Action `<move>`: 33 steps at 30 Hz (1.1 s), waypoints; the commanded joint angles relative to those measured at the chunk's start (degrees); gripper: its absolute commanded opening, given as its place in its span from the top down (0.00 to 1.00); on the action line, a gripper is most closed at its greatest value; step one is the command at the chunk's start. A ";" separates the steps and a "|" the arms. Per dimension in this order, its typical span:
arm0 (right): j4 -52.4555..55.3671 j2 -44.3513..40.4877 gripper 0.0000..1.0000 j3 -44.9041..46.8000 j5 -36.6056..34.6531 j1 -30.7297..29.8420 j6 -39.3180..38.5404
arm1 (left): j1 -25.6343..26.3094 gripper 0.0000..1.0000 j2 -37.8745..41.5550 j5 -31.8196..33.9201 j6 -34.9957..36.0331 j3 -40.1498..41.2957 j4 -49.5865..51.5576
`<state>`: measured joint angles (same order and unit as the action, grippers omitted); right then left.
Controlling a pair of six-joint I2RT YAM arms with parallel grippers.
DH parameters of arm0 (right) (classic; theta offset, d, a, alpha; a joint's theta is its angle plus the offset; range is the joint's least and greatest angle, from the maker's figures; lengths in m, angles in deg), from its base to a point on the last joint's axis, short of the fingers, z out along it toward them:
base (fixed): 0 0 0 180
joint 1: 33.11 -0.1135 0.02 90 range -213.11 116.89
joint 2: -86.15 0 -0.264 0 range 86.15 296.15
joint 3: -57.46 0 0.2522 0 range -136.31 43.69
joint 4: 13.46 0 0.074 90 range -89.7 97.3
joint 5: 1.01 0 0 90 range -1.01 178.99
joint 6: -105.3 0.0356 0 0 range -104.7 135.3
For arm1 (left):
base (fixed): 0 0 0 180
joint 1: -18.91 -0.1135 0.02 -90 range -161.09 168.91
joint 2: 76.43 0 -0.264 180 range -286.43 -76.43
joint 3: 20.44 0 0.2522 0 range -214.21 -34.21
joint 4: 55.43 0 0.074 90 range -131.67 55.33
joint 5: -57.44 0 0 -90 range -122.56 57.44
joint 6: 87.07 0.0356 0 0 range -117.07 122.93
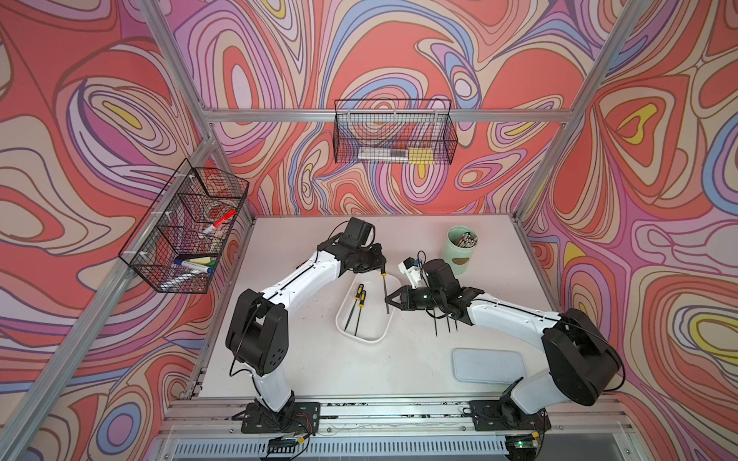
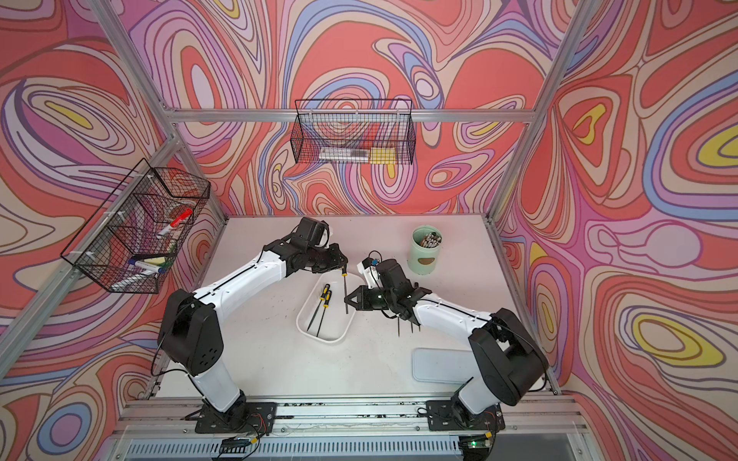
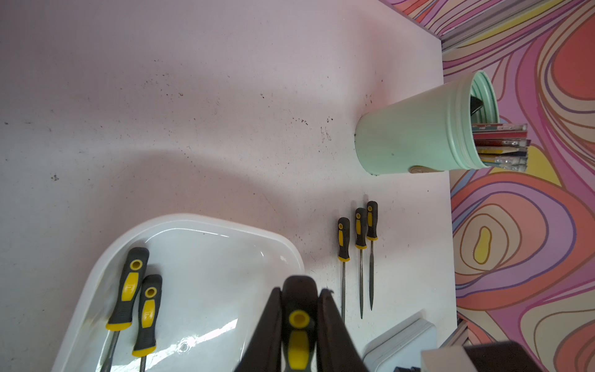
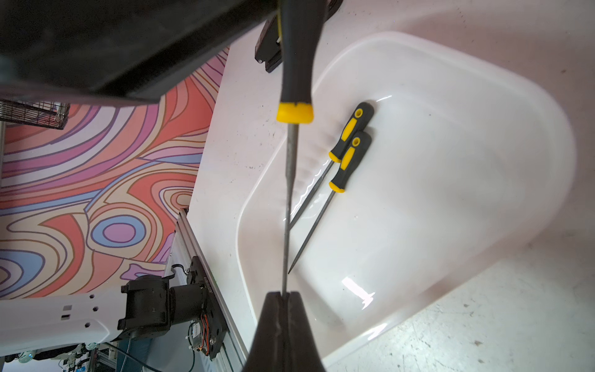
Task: Take the file tool out of the storage box
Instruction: Pick up the file tool from the storage box, then place the file tool at the center of the board.
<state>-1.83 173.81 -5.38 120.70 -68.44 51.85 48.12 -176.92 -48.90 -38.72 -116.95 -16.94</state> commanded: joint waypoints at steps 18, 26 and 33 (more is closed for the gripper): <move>23.74 -4.24 1.00 -5.92 -24.68 -1.31 -0.83 | -2.58 0.01 6.10 2.74 9.09 -0.40 6.21; 37.41 -2.42 1.00 -9.10 -38.09 -2.11 1.21 | -2.52 0.01 9.50 6.56 15.95 -2.80 17.16; 41.46 2.39 1.00 -10.12 -39.96 -2.11 1.41 | -2.53 0.01 13.96 3.85 19.15 0.82 15.44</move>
<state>36.20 174.49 -14.37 83.60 -70.21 52.70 45.72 -165.62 -44.25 -22.44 -117.47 -2.45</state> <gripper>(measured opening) 0.047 0.993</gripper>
